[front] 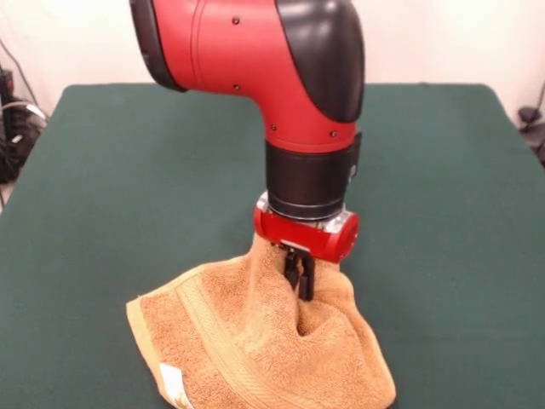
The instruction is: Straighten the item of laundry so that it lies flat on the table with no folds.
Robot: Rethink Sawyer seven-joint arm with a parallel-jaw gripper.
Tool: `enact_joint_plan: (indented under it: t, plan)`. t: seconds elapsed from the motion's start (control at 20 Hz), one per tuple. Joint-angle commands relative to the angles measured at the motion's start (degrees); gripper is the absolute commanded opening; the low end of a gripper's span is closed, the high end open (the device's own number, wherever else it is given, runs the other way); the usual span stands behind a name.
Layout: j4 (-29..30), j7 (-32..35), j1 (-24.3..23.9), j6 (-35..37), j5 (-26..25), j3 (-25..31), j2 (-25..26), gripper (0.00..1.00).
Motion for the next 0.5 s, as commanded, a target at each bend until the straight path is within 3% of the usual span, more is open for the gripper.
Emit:
enact_joint_plan:
  t: [0.05, 0.5]
  plan:
    - [10.4, 4.0, 2.3, -6.6, -5.7, 3.5, 5.9, 0.00]
    - [12.2, 11.0, 7.7, -9.1, -0.8, -0.2, 6.1, 0.00]
